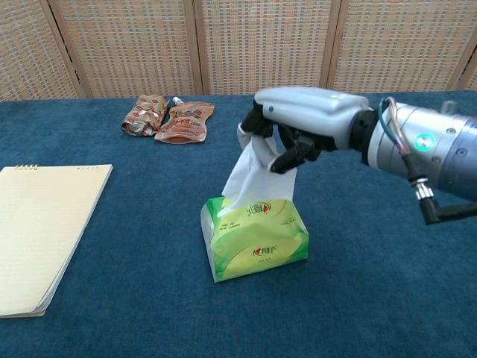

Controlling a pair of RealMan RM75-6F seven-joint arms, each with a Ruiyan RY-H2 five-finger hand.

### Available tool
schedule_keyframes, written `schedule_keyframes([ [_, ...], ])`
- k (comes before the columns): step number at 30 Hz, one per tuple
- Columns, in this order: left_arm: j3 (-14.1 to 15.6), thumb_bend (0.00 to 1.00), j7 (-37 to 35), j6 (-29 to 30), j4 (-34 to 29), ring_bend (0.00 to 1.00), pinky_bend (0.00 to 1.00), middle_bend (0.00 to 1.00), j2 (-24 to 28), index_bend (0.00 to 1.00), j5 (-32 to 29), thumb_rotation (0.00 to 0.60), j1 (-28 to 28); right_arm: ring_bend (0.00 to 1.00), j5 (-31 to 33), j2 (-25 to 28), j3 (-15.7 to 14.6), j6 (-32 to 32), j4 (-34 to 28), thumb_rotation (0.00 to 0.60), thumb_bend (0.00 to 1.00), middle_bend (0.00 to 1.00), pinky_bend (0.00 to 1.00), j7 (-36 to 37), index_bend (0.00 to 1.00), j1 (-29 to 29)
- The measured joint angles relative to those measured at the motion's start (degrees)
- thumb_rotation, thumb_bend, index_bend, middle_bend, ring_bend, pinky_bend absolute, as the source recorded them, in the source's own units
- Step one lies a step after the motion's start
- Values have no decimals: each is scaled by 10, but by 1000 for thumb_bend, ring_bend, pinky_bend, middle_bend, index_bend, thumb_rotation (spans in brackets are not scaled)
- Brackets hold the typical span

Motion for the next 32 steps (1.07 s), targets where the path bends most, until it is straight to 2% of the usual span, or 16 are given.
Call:
schedule_keyframes([
  [5, 1, 8, -9, -2, 2, 0, 0, 0, 3, 0, 0, 600, 0, 523, -23, 9, 45, 65, -14, 600, 827, 628, 610, 76, 659, -10],
  [9, 0, 8, -20, -2, 4, 0, 0, 0, 6, 0, -1, 600, -1, 523, 6, 11, 99, 83, -14, 600, 827, 628, 611, 106, 659, -9],
  [15, -4, 8, -25, -17, 3, 0, 0, 0, 9, 0, -13, 600, -7, 523, 142, 10, 167, 71, 9, 600, 827, 628, 612, 130, 659, 7],
  [22, -10, 9, -19, -43, 1, 0, 0, 0, 9, 0, -33, 600, -20, 523, 365, -9, 227, 30, 103, 600, 852, 628, 612, 141, 659, 49],
  [26, -12, 10, -14, -52, -3, 0, 0, 0, 10, 0, -40, 600, -25, 522, 454, -36, 244, -9, 183, 600, 852, 628, 612, 153, 659, 74],
  [32, -15, 10, -7, -60, -9, 0, 0, 0, 10, 0, -52, 600, -30, 523, 499, -77, 244, -69, 267, 600, 852, 628, 612, 185, 659, 98],
])
